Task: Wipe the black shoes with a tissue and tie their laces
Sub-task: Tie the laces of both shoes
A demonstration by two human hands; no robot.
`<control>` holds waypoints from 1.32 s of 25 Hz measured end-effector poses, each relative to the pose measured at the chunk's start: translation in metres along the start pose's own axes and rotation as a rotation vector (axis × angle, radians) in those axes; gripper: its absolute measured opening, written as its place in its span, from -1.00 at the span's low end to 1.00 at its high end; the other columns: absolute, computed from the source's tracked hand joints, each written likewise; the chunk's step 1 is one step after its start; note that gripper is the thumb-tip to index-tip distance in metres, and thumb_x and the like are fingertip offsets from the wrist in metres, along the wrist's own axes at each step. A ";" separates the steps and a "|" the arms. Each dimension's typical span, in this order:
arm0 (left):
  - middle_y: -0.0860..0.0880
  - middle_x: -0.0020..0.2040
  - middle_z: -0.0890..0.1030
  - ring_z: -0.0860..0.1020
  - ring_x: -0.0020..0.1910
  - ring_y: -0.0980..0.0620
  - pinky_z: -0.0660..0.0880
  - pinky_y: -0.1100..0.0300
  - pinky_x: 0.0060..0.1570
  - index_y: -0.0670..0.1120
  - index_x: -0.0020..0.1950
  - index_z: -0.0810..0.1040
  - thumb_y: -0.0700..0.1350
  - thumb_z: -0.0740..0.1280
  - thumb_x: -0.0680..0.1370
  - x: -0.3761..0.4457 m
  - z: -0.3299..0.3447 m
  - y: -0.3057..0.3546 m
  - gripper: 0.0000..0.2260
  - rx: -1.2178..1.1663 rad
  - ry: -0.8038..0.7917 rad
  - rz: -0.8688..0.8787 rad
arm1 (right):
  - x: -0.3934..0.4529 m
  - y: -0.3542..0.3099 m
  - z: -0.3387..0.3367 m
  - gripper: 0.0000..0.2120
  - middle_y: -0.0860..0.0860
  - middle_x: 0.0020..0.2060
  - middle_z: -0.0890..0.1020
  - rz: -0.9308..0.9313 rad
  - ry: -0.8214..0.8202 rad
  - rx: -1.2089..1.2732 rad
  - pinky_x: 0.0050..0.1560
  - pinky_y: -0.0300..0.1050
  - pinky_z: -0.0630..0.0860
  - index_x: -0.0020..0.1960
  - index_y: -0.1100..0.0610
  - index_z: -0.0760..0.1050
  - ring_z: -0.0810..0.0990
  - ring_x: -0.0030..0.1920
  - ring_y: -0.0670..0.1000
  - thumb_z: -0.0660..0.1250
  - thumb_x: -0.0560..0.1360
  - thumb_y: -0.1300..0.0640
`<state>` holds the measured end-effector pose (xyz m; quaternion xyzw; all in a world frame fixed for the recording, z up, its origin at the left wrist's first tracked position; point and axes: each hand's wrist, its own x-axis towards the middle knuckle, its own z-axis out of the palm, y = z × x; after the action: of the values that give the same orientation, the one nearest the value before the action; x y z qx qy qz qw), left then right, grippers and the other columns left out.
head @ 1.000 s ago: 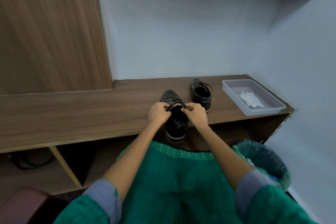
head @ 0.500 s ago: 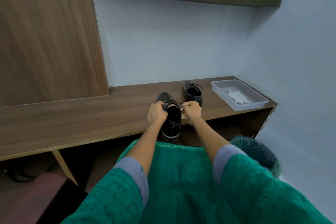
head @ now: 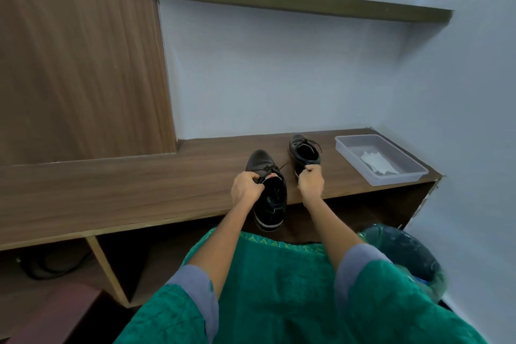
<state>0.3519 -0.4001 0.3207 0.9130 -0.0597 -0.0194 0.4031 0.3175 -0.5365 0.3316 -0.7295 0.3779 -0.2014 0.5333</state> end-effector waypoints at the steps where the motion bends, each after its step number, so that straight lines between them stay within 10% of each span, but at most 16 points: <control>1: -0.05 0.18 0.60 0.57 0.12 -0.04 0.52 0.11 0.04 -0.04 0.24 0.54 -0.15 0.38 0.47 0.000 0.002 0.000 -0.67 0.010 0.001 0.012 | 0.002 0.005 0.001 -0.71 0.16 0.27 0.43 -0.126 -0.070 -0.215 0.14 0.10 0.49 0.30 0.13 0.35 0.48 0.18 0.18 0.13 0.59 0.15; 8: 0.00 0.15 0.60 0.56 0.10 0.00 0.50 0.15 0.01 0.01 0.21 0.56 -0.12 0.36 0.47 0.009 0.002 -0.002 -0.70 0.009 0.034 0.071 | -0.001 0.024 0.009 -0.64 0.07 0.13 0.59 -0.361 -0.277 -0.413 0.11 -0.04 0.48 0.30 0.05 0.45 0.55 0.17 0.10 0.28 0.53 0.01; 20: 0.10 -0.13 0.68 0.61 -0.08 0.07 0.46 0.23 -0.20 0.07 -0.17 0.66 0.05 0.39 0.46 0.039 0.004 -0.012 -0.90 -0.297 0.159 -0.072 | 0.005 0.020 0.034 -0.71 0.05 0.05 0.65 -0.383 -0.059 -0.358 0.06 -0.04 0.49 0.25 0.03 0.50 0.60 0.09 0.11 0.22 0.57 0.01; 26: 0.01 0.21 0.55 0.54 0.17 -0.02 0.46 0.06 0.13 0.04 0.23 0.54 -0.03 0.25 0.57 0.083 0.011 -0.011 -0.75 -0.017 0.019 0.062 | 0.012 0.024 0.034 -0.72 0.04 0.02 0.65 -0.419 -0.078 -0.364 0.05 -0.02 0.51 0.24 0.02 0.50 0.60 0.07 0.10 0.22 0.56 0.00; 33: 0.01 -0.10 0.54 0.49 -0.07 -0.03 0.40 0.11 -0.12 -0.08 -0.04 0.50 -0.16 0.10 0.61 0.091 0.016 -0.019 -0.82 -0.223 -0.010 -0.021 | 0.014 0.029 0.036 -0.73 0.02 0.02 0.65 -0.408 -0.071 -0.297 0.02 -0.07 0.48 0.23 0.02 0.51 0.60 0.07 0.07 0.20 0.57 0.03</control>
<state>0.4429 -0.4101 0.2969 0.8629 -0.0493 -0.0347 0.5017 0.3414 -0.5287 0.2909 -0.8677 0.2295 -0.2214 0.3814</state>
